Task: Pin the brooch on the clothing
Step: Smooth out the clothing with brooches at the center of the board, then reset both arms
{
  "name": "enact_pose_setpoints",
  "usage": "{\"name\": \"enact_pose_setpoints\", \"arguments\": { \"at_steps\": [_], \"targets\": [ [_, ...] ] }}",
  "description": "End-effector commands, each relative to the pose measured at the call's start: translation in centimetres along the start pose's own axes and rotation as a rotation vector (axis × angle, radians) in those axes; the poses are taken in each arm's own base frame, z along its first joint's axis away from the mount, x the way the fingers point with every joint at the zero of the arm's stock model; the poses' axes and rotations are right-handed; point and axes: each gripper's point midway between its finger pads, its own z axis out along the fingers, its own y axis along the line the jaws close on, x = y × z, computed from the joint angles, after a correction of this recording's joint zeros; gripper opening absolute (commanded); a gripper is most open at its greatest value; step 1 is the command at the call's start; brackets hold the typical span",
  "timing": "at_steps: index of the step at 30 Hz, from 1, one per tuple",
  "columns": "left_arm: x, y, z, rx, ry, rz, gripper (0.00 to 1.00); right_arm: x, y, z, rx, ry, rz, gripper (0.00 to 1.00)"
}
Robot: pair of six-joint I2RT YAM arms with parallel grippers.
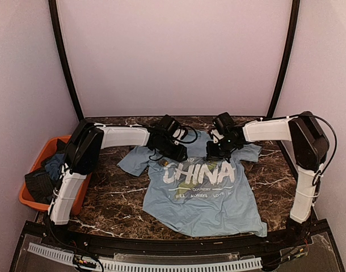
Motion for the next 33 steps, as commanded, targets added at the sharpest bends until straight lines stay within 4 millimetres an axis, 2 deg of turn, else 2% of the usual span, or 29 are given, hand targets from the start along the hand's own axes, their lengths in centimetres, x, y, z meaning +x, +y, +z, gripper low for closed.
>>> {"name": "enact_pose_setpoints", "arguments": {
  "at_steps": [1,7,10,12,14,16,18,19,20,21,24,25,26,27,28,29,30,33],
  "targets": [
    [1.8,0.4,1.3,-0.005,0.064,-0.021,0.52,-0.4,2.5,1.0,-0.141,0.021,0.009,0.0],
    [2.5,0.2,1.6,-0.005,0.081,-0.01,0.54,1.6,1.5,2.9,-0.126,0.074,0.017,0.0],
    [2.2,0.0,1.3,-0.002,0.078,-0.007,0.62,2.0,1.1,3.4,-0.115,0.089,0.023,0.0],
    [1.8,-0.1,0.8,-0.002,0.071,-0.005,0.66,2.0,1.1,3.3,-0.114,0.088,0.021,0.0],
    [1.1,-0.2,-0.2,-0.007,0.052,-0.003,0.71,1.4,1.8,2.3,-0.134,0.073,0.006,0.0],
    [0.1,-0.4,-1.6,-0.016,0.018,-0.003,0.77,0.4,2.5,0.3,-0.153,0.035,-0.012,0.0],
    [-1.2,-0.7,-3.7,-0.016,-0.035,-0.004,0.85,-0.7,3.2,-2.5,-0.158,-0.019,-0.038,0.06],
    [-1.7,-0.9,-5.1,-0.019,-0.061,-0.005,0.92,-1.3,3.5,-4.2,-0.16,-0.05,-0.05,0.1],
    [-2.5,-1.1,-6.0,-0.015,-0.092,-0.005,0.95,-1.6,3.7,-5.7,-0.16,-0.075,-0.061,0.15],
    [-3.0,-1.5,-7.8,-0.009,-0.121,-0.008,0.98,-1.7,3.8,-7.3,-0.159,-0.101,-0.071,0.22],
    [-4.1,-2.5,-11.8,0.021,-0.198,-0.022,0.99,-1.3,3.6,-12.3,-0.141,-0.181,-0.104,0.41],
    [-4.0,-2.9,-14.1,0.037,-0.236,-0.021,0.99,-0.8,3.3,-13.5,-0.131,-0.201,-0.116,0.48],
    [-3.1,-3.1,-16.4,0.046,-0.258,-0.03,0.99,-0.3,2.9,-14.6,-0.116,-0.222,-0.13,0.56],
    [-2.8,-3.3,-17.6,0.056,-0.288,-0.032,0.99,0.4,2.4,-15.8,-0.1,-0.244,-0.139,0.66],
    [-1.0,-3.0,-19.6,0.054,-0.3,-0.041,0.99,1.1,1.7,-16.7,-0.074,-0.261,-0.144,0.83],
    [-0.1,-2.8,-20.5,0.052,-0.307,-0.047,0.99,1.7,1.1,-17.8,-0.062,-0.286,-0.143,0.96],
    [1.8,-2.2,-22.3,0.028,-0.313,-0.065,0.99,2.7,0.4,-18.5,-0.05,-0.301,-0.142,0.98],
    [7.7,0.0,-24.4,-0.057,-0.225,-0.094,0.99,4.4,-1.3,-21.1,-0.022,-0.387,-0.143,0.99]
  ]
}}
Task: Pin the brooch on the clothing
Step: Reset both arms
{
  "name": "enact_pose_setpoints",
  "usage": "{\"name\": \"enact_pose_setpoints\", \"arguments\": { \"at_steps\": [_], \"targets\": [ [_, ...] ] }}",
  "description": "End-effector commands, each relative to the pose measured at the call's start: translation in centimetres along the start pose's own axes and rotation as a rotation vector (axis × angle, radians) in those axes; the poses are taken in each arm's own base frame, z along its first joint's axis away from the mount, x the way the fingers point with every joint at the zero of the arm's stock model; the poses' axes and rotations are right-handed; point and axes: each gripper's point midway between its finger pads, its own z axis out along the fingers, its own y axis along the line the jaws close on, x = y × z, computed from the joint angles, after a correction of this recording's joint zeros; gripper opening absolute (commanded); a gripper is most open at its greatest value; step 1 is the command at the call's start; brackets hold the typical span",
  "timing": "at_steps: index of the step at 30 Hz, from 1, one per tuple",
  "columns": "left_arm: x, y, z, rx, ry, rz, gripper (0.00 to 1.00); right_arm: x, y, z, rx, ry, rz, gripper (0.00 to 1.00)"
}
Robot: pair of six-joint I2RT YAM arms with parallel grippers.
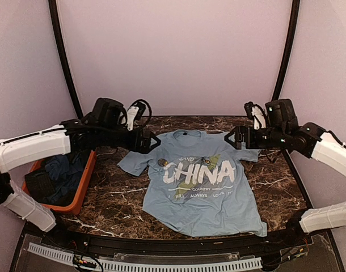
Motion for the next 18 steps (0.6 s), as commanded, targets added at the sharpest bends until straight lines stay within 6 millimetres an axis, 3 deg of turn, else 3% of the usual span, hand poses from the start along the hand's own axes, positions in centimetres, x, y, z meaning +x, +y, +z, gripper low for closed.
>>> {"name": "enact_pose_setpoints", "arguments": {
  "at_steps": [1,5,8,14,18],
  "targets": [
    [7.0,3.9,-5.1,-0.156,0.09,-0.048,0.99,4.0,-3.9,-3.1,0.161,-0.006,-0.018,0.99],
    [12.5,7.3,-9.2,-0.294,0.14,-0.055,0.99,5.0,-5.2,-6.1,0.196,-0.092,-0.002,0.99],
    [13.8,8.5,-11.6,-0.328,0.054,-0.044,0.99,5.6,-5.6,-7.6,0.186,-0.154,0.005,0.99],
    [11.5,9.3,-14.9,-0.355,-0.201,-0.078,0.99,4.2,-5.9,-10.1,0.203,-0.28,0.005,0.99],
    [11.1,11.0,-17.2,-0.491,-0.176,-0.056,0.99,4.3,-6.6,-10.4,0.255,-0.249,0.028,0.99]
  ]
}}
